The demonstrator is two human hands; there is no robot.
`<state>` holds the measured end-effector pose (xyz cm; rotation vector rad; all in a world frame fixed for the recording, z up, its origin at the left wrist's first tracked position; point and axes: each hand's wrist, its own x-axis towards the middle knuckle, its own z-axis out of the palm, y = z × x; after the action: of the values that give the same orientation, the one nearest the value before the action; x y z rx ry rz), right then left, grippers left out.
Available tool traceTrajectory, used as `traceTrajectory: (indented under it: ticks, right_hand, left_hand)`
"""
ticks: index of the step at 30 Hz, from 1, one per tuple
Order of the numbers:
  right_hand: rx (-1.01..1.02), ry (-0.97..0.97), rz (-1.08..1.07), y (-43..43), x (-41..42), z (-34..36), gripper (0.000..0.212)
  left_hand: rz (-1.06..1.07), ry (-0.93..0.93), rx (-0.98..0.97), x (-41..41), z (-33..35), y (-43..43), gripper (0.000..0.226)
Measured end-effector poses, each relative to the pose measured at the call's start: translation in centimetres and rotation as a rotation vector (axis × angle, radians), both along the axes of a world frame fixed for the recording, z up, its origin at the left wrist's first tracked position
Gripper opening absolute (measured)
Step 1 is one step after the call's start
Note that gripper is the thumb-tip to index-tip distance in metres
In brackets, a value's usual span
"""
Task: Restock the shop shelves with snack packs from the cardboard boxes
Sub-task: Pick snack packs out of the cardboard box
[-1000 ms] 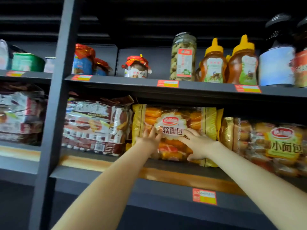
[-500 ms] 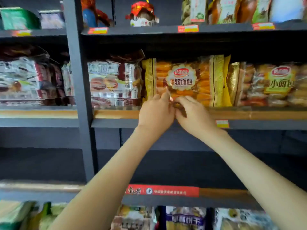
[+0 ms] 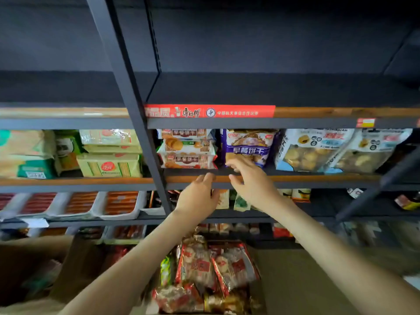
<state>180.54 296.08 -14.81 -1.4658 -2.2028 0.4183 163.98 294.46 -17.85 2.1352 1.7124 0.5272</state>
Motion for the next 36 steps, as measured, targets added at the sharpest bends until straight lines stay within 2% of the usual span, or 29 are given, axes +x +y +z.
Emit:
traceTrajectory:
  ticks: [4,9,15,23,26,29,32,36]
  right_hand:
    - [-0.229,-0.029,-0.070,-1.8,1.7,-8.6,0.033]
    - [-0.531,-0.068,-0.224,-5.0,4.2,-21.4,0.037]
    - [-0.832,-0.141,-0.238,-10.3,5.4,-34.2,0.044]
    - [-0.986,-0.201,-0.156,-12.2,3.1,-48.1,0.057]
    - [-0.961,-0.192,-0.146,-11.7,1.1,-53.2,0.066]
    - [-0.851,-0.290,-0.133,-10.9,-0.9,-57.6,0.081]
    - [-0.717,-0.363,-0.226,-9.5,-2.1,-60.7,0.098]
    - [-0.824,-0.295,-0.442,-7.6,-2.4,-64.7,0.114]
  left_hand:
    - [0.066,0.111,-0.260,-1.1,-8.2,-3.0,0.033]
    - [0.127,0.228,-0.574,-1.7,-19.3,-7.6,0.050]
    - [0.202,0.216,-0.777,-3.5,-31.5,-13.3,0.052]
    - [0.166,0.364,-0.822,-7.0,-45.3,-14.1,0.062]
    - [0.164,0.358,-0.767,-8.5,-50.3,-12.8,0.067]
    - [0.133,0.388,-0.721,-9.4,-55.0,-11.6,0.078]
    - [0.136,0.401,-0.695,-9.5,-59.1,-11.1,0.082]
    - [0.207,0.383,-0.727,-7.7,-62.1,-11.9,0.082]
